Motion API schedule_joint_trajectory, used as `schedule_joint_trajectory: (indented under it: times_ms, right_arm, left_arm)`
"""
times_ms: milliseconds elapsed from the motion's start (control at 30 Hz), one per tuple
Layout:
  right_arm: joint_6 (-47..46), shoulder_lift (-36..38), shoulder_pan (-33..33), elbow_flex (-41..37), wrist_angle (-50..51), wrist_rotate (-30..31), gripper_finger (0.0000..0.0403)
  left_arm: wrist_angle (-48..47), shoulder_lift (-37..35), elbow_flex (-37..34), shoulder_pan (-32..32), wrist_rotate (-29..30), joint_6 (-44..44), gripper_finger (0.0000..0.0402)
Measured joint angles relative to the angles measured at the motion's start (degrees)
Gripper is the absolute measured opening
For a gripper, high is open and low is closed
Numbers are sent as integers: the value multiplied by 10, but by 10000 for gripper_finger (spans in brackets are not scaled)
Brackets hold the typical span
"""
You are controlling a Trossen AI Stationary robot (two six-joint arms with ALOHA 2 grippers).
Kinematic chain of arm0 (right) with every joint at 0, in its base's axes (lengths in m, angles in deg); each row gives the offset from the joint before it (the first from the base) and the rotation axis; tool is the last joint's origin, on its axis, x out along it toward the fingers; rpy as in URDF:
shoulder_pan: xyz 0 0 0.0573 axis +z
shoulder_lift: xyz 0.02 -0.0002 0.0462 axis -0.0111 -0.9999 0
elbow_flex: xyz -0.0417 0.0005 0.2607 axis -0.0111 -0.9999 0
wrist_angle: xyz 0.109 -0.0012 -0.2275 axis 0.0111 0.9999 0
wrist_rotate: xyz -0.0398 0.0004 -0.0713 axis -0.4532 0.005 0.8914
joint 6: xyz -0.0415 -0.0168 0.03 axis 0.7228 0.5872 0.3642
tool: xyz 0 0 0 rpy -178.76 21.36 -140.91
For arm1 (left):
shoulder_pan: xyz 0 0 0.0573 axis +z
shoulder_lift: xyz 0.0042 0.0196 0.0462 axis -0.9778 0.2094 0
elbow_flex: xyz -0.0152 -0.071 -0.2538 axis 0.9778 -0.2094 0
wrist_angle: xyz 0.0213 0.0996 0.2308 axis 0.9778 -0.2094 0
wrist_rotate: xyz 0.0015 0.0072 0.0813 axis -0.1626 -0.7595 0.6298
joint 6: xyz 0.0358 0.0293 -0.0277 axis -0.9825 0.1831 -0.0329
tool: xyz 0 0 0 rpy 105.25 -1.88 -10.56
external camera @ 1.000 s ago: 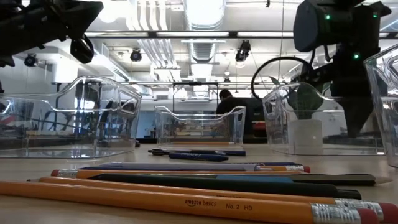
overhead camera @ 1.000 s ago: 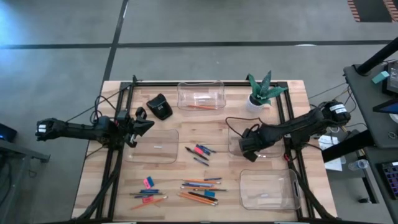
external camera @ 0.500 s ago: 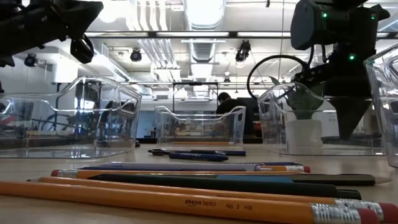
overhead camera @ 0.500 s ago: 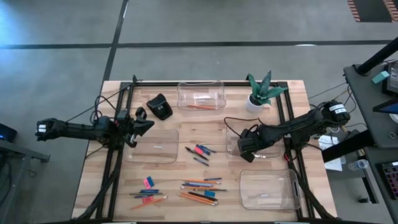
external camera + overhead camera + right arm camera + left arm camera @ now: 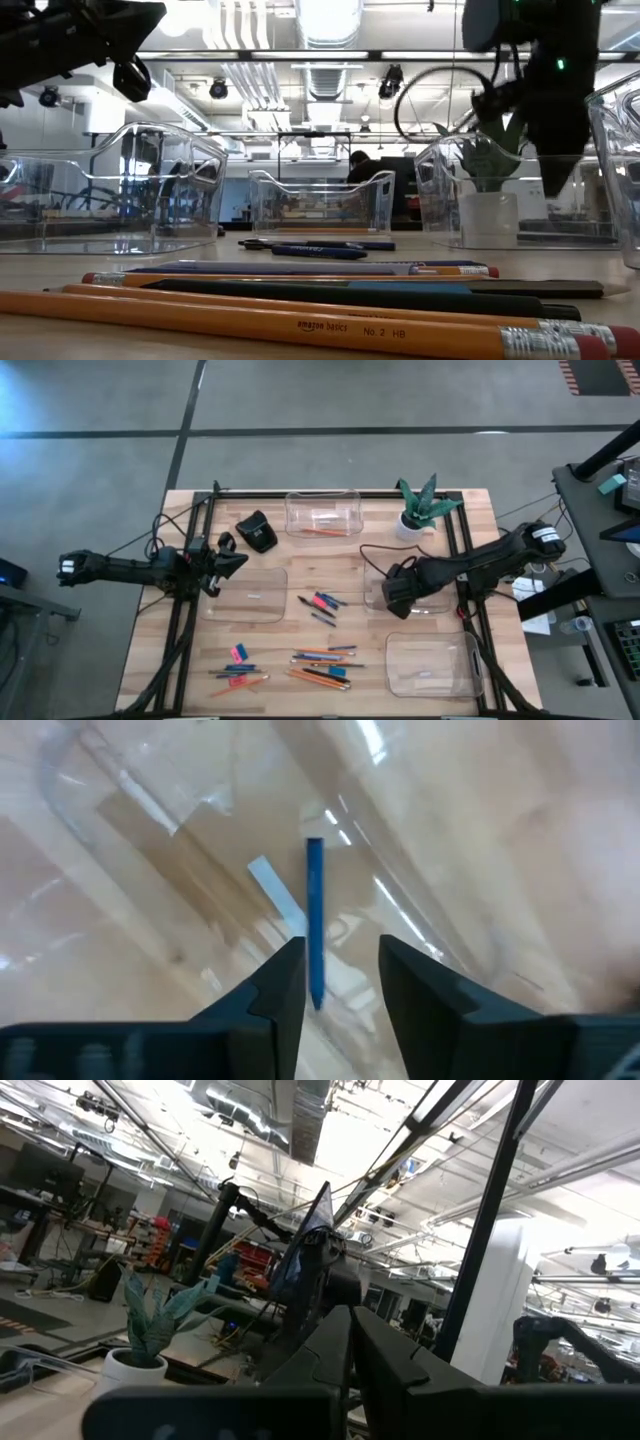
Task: Sort crayons/erasers/pens/pencils in bins
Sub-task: Put the blue crayon into the middle right transparent bin
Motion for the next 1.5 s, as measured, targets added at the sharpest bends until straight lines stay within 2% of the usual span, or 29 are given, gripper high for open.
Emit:
schedule_joint_trajectory:
  times_ms: [167,267,400,533,633,767,967,1133,1500]
  right_arm:
    - [-9,4,0,96,37,69,121]
    - [2,-3,0,136,-38,96,119]
    - [55,-45,0,158,-173,89,119]
    - [103,-111,0,200,-210,86,119]
    - [142,-169,0,247,-196,81,118]
    - [189,-244,-3,316,-153,41,118]
    - [213,-342,-11,377,-22,37,118]
    - [243,-381,-25,381,-39,-1,118]
    - [275,-419,-54,413,-39,-28,118]
  left_arm:
    - [0,0,0,0,0,0,0]
    - [0,0,0,0,0,0,0]
    - [0,0,0,0,0,0,0]
    - [0,0,0,0,0,0,0]
    - [0,1,0,0,0,0,0]
    - [0,1,0,0,0,0,0]
    - [0,1,0,0,0,0,0]
    - [0,1,0,0,0,0,0]
    - [0,3,0,0,0,0,0]
